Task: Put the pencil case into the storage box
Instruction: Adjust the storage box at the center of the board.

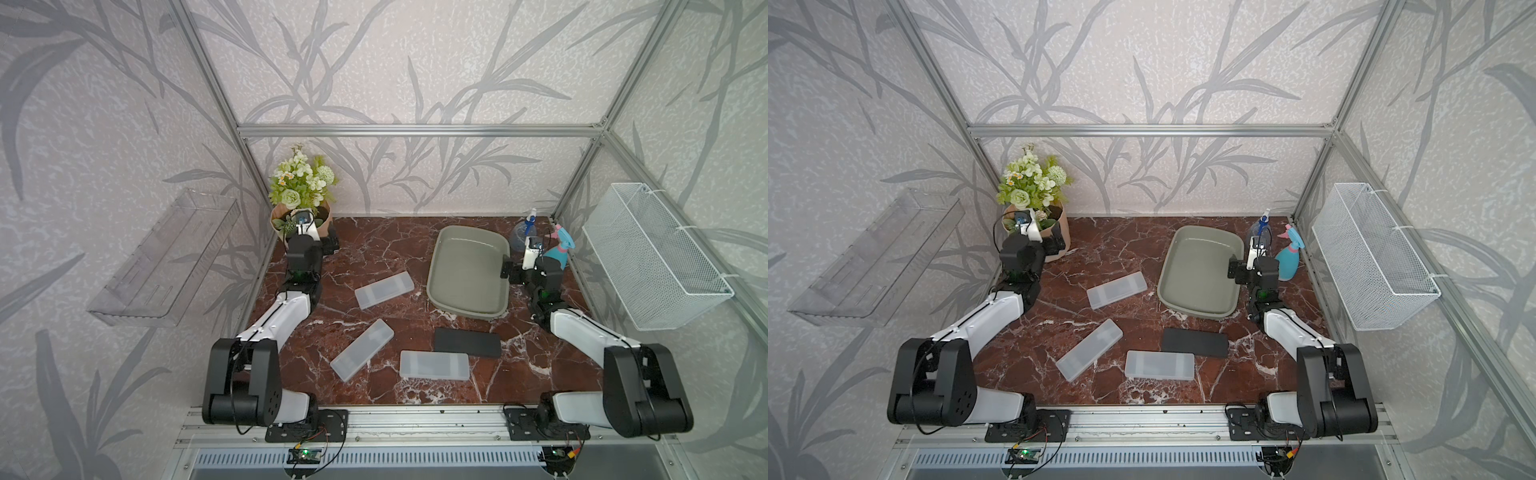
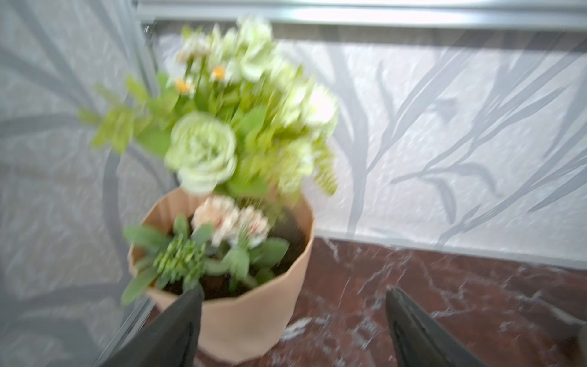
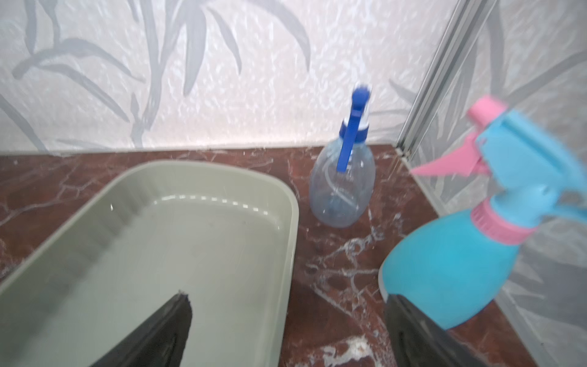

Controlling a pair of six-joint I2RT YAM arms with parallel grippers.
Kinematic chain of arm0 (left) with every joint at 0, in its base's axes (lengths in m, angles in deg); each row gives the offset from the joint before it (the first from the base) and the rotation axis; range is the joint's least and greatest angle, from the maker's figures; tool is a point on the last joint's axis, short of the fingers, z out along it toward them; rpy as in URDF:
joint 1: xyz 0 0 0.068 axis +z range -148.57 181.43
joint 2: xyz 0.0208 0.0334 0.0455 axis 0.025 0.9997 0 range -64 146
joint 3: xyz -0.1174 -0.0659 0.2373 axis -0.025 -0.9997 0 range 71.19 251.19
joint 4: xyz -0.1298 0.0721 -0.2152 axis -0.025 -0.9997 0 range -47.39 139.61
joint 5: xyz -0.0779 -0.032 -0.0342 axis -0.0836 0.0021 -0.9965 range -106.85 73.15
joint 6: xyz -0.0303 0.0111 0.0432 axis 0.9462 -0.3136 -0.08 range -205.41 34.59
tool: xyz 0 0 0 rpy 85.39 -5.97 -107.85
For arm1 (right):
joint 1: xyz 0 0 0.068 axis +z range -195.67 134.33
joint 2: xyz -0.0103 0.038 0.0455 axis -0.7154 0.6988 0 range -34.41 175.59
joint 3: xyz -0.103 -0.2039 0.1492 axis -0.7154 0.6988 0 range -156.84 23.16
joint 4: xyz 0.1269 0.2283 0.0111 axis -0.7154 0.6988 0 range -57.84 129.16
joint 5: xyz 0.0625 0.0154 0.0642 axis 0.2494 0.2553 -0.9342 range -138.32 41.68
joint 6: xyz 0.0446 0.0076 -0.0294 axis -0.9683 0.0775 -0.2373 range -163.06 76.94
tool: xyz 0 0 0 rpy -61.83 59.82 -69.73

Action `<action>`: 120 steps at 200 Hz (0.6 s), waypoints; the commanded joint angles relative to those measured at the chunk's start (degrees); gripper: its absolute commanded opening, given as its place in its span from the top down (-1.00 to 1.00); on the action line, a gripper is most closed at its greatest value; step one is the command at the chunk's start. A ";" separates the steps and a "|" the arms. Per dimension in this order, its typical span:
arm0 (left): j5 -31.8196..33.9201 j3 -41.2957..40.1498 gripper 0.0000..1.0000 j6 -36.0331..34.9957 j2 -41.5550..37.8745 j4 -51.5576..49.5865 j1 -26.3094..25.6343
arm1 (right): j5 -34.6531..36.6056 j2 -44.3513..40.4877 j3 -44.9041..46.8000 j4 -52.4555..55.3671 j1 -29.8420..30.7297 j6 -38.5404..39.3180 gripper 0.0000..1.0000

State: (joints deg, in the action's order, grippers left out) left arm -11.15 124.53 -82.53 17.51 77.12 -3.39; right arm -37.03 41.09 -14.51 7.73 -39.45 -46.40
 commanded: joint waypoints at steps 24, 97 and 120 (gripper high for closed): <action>-2.29 27.53 -0.54 1.99 16.30 -32.12 -18.68 | 9.73 0.92 -16.90 39.92 2.04 -19.60 -0.98; -11.00 44.76 -0.39 14.87 33.76 -35.18 -27.75 | -1.93 4.29 -27.21 57.41 4.02 -24.80 -0.98; -12.85 49.76 -0.33 18.10 39.58 -35.08 -27.61 | -3.21 4.26 -28.14 59.89 4.76 -24.19 -0.98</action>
State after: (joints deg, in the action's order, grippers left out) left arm -21.03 168.61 -69.97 53.14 43.15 -31.84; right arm -37.18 45.07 -40.60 61.00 -35.41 -69.74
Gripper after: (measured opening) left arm 0.674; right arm 0.990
